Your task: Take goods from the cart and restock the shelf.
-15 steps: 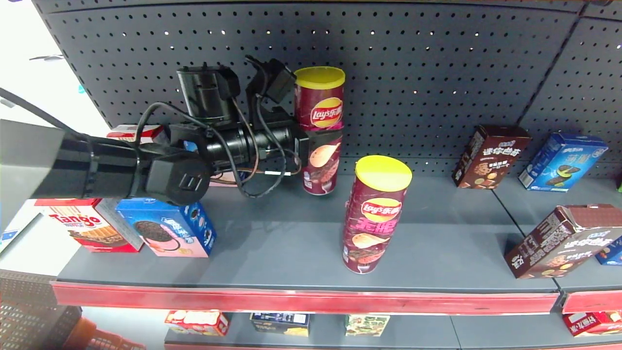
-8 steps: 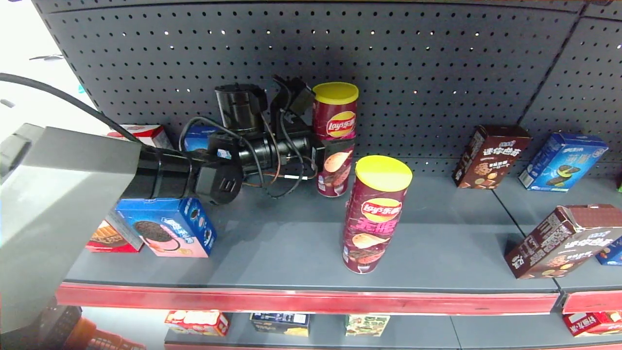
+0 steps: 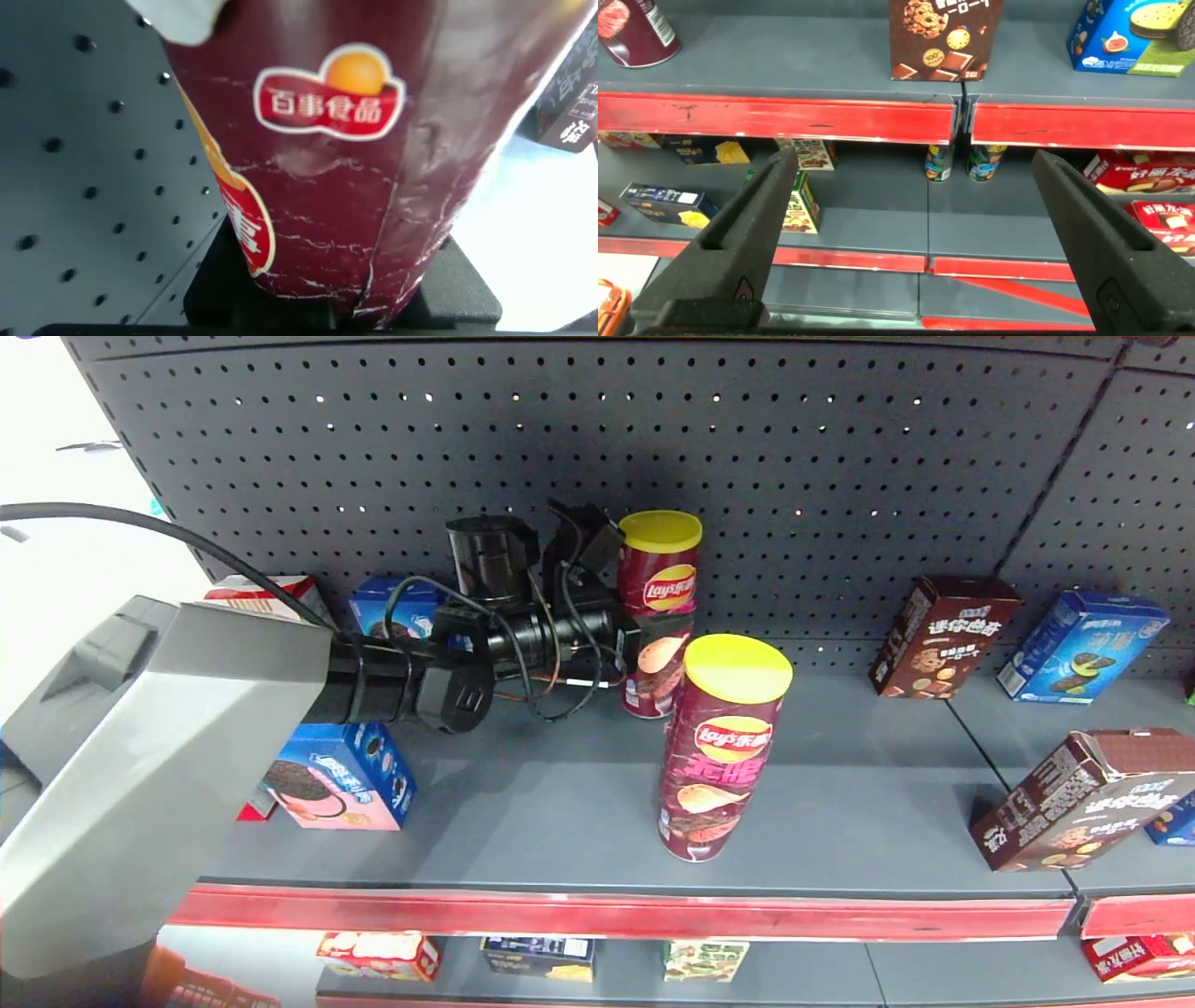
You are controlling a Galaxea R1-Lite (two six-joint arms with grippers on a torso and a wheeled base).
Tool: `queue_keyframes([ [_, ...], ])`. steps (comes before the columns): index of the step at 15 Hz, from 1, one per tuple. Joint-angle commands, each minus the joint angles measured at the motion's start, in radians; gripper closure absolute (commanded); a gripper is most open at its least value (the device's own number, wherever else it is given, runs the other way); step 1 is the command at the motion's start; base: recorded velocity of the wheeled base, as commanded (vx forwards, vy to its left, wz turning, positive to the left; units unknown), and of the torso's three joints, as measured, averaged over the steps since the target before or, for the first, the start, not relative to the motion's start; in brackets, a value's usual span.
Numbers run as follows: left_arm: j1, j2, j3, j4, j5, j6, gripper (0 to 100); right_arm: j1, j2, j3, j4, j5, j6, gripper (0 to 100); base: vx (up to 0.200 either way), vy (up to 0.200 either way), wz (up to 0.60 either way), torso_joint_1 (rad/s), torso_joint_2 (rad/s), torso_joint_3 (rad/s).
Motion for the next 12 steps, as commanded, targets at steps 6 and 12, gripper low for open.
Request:
queue_keyframes([
  [6, -0.009, 0.035, -0.003, -0.014, 0.0, 0.0, 100, -0.001, 0.0, 0.0, 0.0, 0.0, 0.0, 0, 0.0, 0.0, 0.0, 0.0, 0.0, 0.0],
  [12, -0.009, 0.051, 0.002, -0.014, 0.0, 0.004, 100, 0.001, 0.0, 0.0, 0.0, 0.0, 0.0, 0, 0.0, 0.0, 0.0, 0.0, 0.0, 0.0],
])
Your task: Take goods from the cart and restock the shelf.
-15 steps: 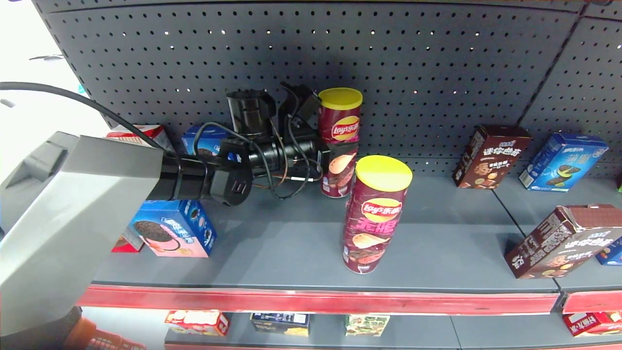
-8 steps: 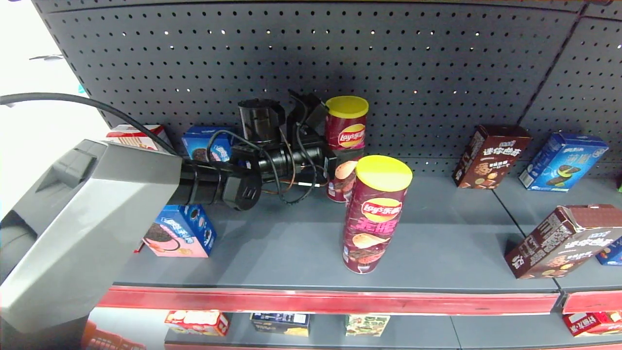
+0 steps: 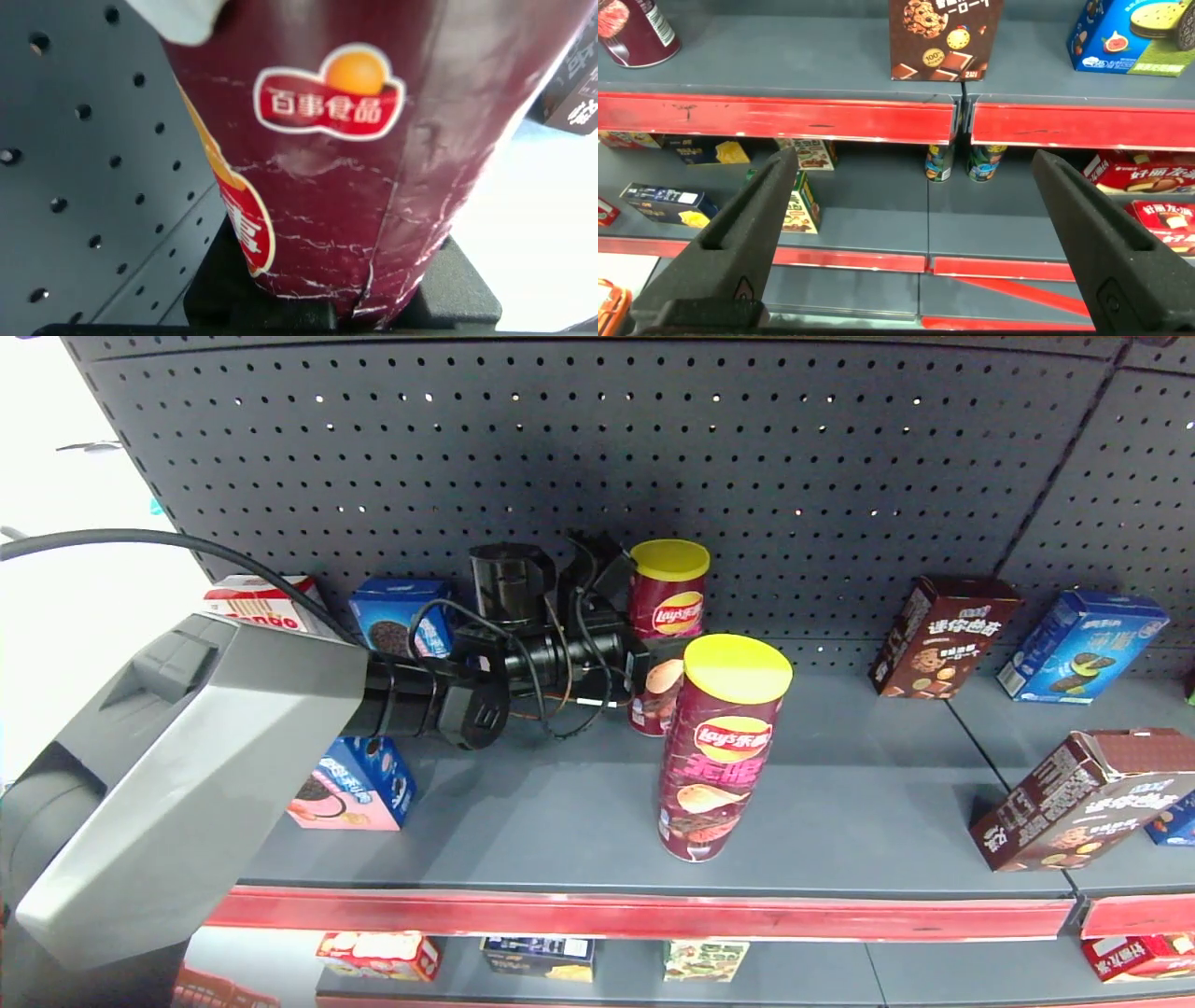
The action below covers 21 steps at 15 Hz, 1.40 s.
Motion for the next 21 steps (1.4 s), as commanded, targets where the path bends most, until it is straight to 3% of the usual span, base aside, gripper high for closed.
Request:
queue_keyframes([
  [1, 0.0, 0.004, 0.004, 0.0, 0.0, 0.0, 100, -0.002, 0.0, 0.0, 0.0, 0.0, 0.0, 0, 0.0, 0.0, 0.0, 0.0, 0.0, 0.0],
  [3, 0.001, 0.006, 0.006, 0.0, 0.0, 0.0, 100, 0.0, 0.0, 0.0, 0.0, 0.0, 0.0, 0, 0.0, 0.0, 0.0, 0.0, 0.0, 0.0],
  [4, 0.0, 0.004, 0.009, 0.0, 0.002, 0.0, 0, -0.002, 0.0, 0.0, 0.0, 0.0, 0.0, 0, 0.0, 0.0, 0.0, 0.0, 0.0, 0.0],
  [9, 0.006, -0.034, 0.03, 0.014, 0.008, -0.001, 0, -0.002, 0.0, 0.0, 0.0, 0.0, 0.0, 0, 0.0, 0.0, 0.0, 0.0, 0.0, 0.0],
  [14, 0.006, -0.161, 0.152, 0.069, 0.015, -0.001, 0, -0.002, 0.0, 0.0, 0.0, 0.0, 0.0, 0, 0.0, 0.0, 0.0, 0.0, 0.0, 0.0],
  [16, 0.003, -0.219, 0.219, 0.092, 0.044, -0.001, 0, -0.002, 0.0, 0.0, 0.0, 0.0, 0.0, 0, 0.0, 0.0, 0.0, 0.0, 0.0, 0.0],
  [19, 0.003, -0.281, 0.274, 0.169, 0.133, 0.0, 0, 0.0, 0.0, 0.0, 0.0, 0.0, 0.0, 0, 0.0, 0.0, 0.0, 0.0, 0.0, 0.0],
  [20, 0.007, -0.29, 0.28, 0.176, 0.143, 0.012, 0, -0.002, 0.0, 0.0, 0.0, 0.0, 0.0, 0, 0.0, 0.0, 0.0, 0.0, 0.0, 0.0],
  [21, 0.01, -0.293, 0.282, 0.196, 0.169, 0.046, 0, -0.002, 0.0, 0.0, 0.0, 0.0, 0.0, 0, 0.0, 0.0, 0.0, 0.0, 0.0, 0.0],
])
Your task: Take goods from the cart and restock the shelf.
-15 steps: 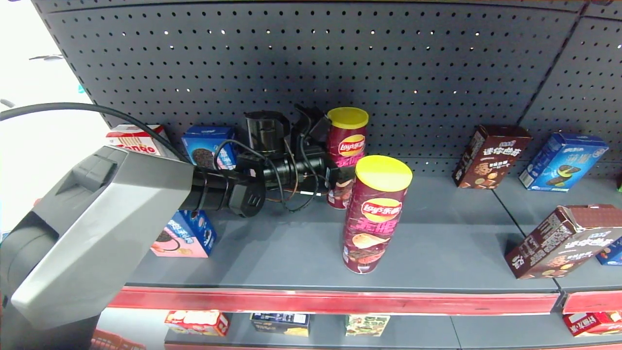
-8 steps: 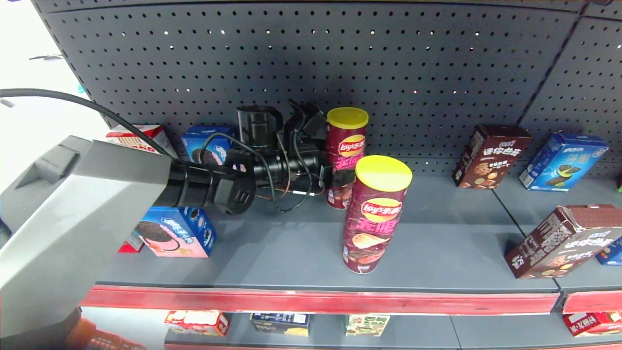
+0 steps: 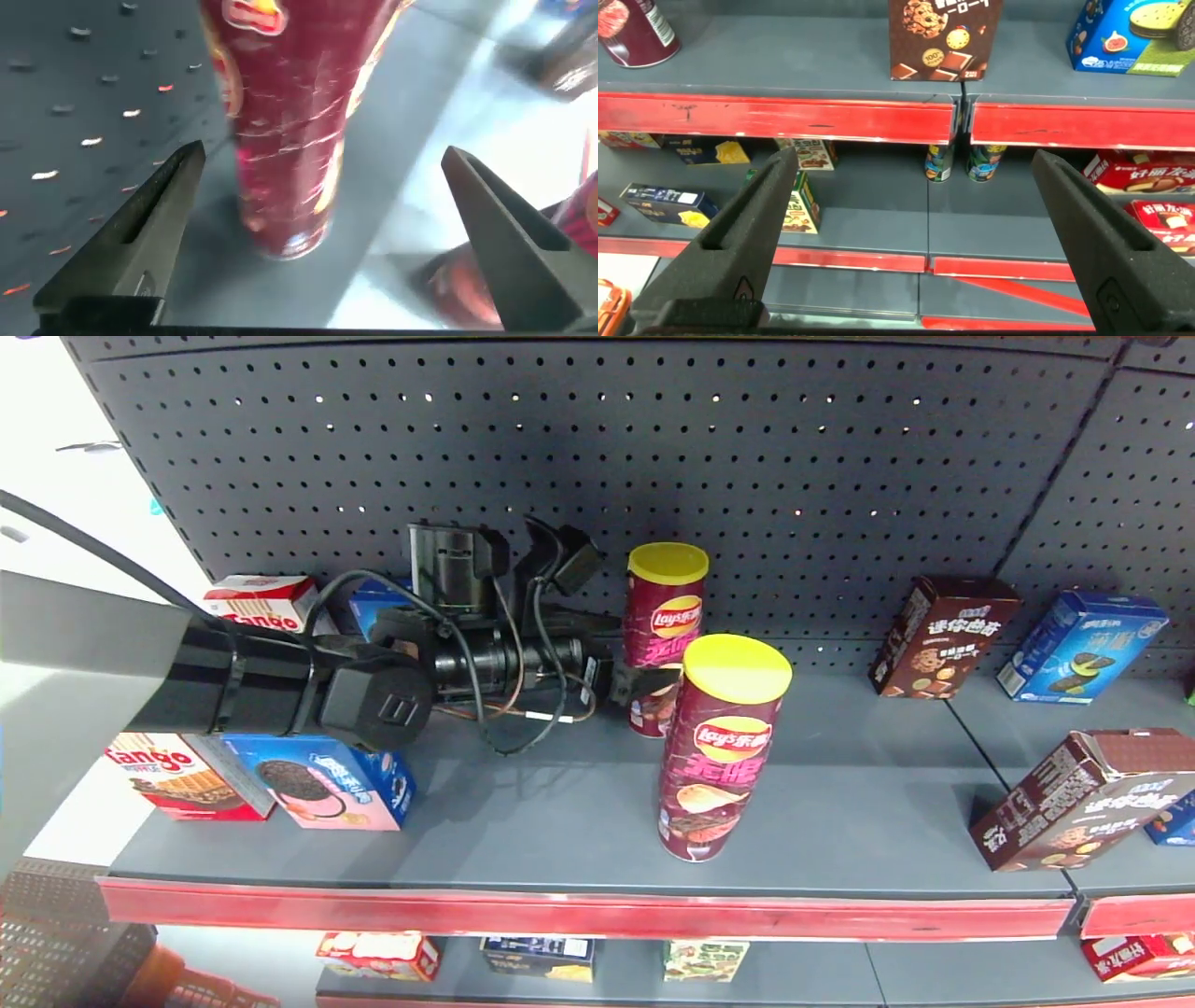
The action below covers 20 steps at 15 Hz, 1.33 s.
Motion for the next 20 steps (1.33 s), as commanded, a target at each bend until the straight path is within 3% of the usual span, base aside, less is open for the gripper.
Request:
queue_keyframes([
  [1, 0.004, -0.029, 0.01, 0.033, 0.054, 0.045, 0, 0.0, 0.0, 0.0, 0.0, 0.0, 0.001, 0, 0.0, 0.0, 0.0, 0.0, 0.0, 0.0],
  [3, 0.004, -0.029, 0.01, 0.045, 0.075, 0.082, 0, 0.0, 0.0, 0.0, 0.0, 0.0, 0.0, 0, 0.0, 0.0, 0.0, 0.0, 0.0, 0.0],
  [5, 0.004, -0.026, 0.01, 0.043, 0.125, 0.169, 0, 0.0, 0.0, 0.0, 0.0, 0.0, 0.0, 0, 0.0, 0.0, 0.0, 0.0, 0.0, 0.0],
  [6, 0.004, -0.024, 0.008, 0.043, 0.135, 0.183, 0, 0.0, 0.0, 0.0, 0.0, 0.0, 0.0, 0, 0.0, 0.0, 0.0, 0.0, 0.0, 0.0],
  [13, 0.004, 0.005, -0.007, 0.034, 0.184, 0.197, 0, -0.001, 0.0, 0.0, 0.0, 0.0, 0.0, 0, 0.0, 0.0, 0.0, 0.0, 0.0, 0.0],
  [16, 0.006, 0.036, -0.056, 0.037, 0.23, 0.195, 0, 0.0, 0.0, 0.0, 0.0, 0.0, 0.001, 0, 0.0, 0.0, 0.0, 0.0, 0.0, 0.0],
  [20, 0.01, 0.053, -0.093, 0.043, 0.235, 0.195, 0, 0.0, 0.0, 0.0, 0.0, 0.0, 0.0, 0, 0.0, 0.0, 0.0, 0.0, 0.0, 0.0],
])
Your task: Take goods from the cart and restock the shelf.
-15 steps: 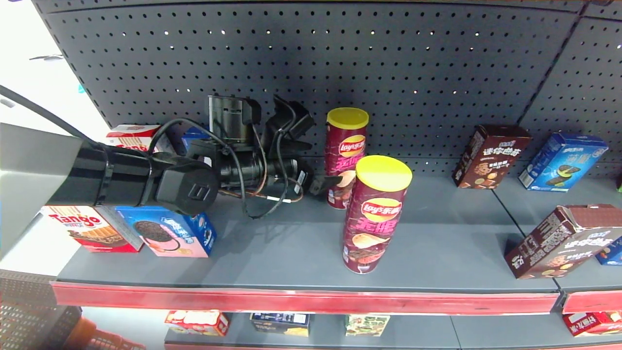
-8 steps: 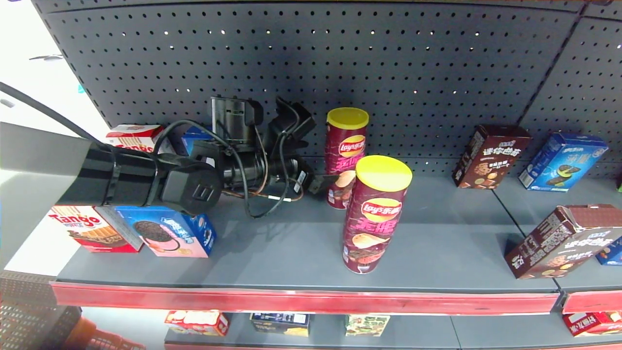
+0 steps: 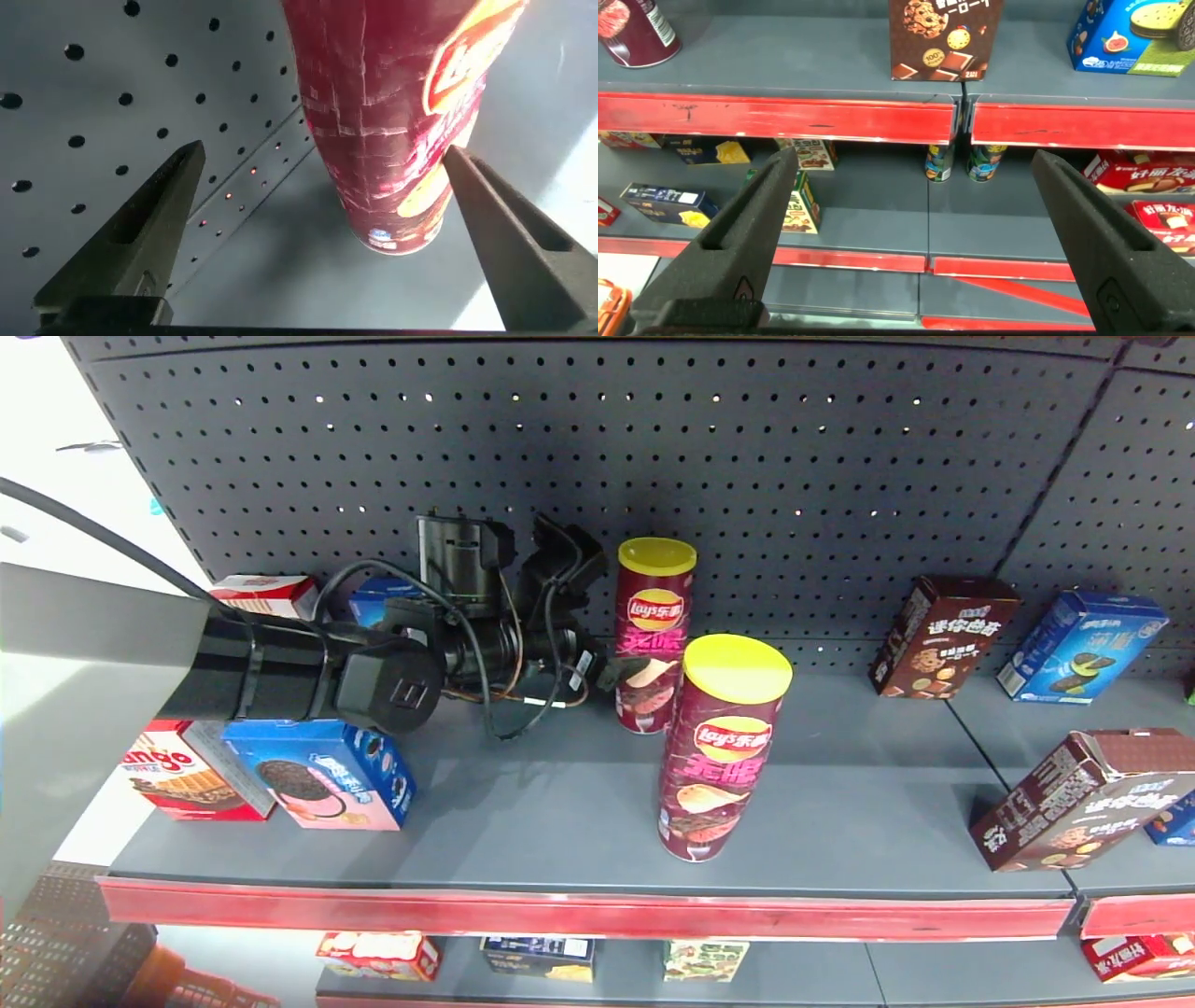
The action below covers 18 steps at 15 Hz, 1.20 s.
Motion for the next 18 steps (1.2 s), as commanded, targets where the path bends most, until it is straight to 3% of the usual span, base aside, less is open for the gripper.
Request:
queue_keyframes([
  [1, 0.002, 0.011, -0.002, -0.002, 0.0, -0.001, 0, 0.0, 0.0, 0.0, 0.0, 0.0, 0.001, 0, 0.0, 0.0, 0.0, 0.0, 0.0, 0.0],
  [8, 0.018, -0.065, 0.102, -0.007, 0.006, -0.001, 0, 0.0, 0.0, 0.0, 0.0, 0.0, 0.0, 0, 0.0, 0.0, 0.0, 0.0, 0.0, 0.0],
  [11, 0.008, -0.106, 0.147, -0.004, 0.087, 0.0, 0, 0.0, 0.0, 0.0, 0.0, 0.0, 0.0, 0, 0.0, 0.0, 0.0, 0.0, 0.0, 0.0],
  [16, 0.005, -0.129, 0.188, -0.013, 0.123, 0.003, 0, 0.0, 0.0, 0.0, 0.0, 0.0, 0.001, 0, 0.0, 0.0, 0.0, 0.0, 0.0, 0.0],
  [18, 0.015, -0.117, 0.179, -0.031, 0.173, 0.052, 0, 0.0, 0.0, 0.0, 0.0, 0.0, 0.0, 0, 0.0, 0.0, 0.0, 0.0, 0.0, 0.0],
])
